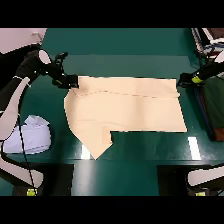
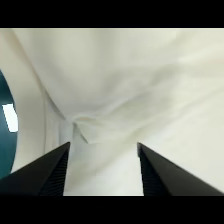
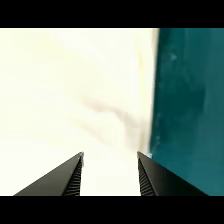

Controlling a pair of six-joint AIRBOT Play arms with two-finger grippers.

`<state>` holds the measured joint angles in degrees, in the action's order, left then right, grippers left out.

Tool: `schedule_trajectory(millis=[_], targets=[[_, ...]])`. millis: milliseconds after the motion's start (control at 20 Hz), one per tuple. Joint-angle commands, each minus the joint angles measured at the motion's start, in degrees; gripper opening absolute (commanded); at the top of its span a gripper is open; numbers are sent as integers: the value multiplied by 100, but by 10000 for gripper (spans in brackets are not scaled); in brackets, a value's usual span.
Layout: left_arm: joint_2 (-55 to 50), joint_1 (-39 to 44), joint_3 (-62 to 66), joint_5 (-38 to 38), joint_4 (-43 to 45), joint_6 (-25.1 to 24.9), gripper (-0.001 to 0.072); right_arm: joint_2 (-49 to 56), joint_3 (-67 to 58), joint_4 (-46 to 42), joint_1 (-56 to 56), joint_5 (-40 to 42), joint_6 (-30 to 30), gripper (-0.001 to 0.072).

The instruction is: Fold the shirts.

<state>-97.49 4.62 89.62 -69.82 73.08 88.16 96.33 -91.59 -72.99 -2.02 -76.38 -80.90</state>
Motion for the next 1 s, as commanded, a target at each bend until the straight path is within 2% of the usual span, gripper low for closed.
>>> schedule_trajectory(millis=[0,250,400,550,800,950], targets=[[435,-13,-225,-293,282,-2,490,-284,177,553,-240,-310,63,396],[2326,-11,-2702,-74,269,52,490,-1639,1600,605,-728,-258,258,394],[3394,-11,-4389,179,-199,299,489,-2332,2382,605,-841,-105,260,394],[4116,0,-5473,437,-734,466,489,-2806,2839,601,-841,131,304,394],[4275,0,-6133,785,-1497,428,489,-3165,3086,603,-839,227,308,394],[4273,0,-6341,1137,-1998,118,489,-3213,3084,605,-841,221,308,394]])
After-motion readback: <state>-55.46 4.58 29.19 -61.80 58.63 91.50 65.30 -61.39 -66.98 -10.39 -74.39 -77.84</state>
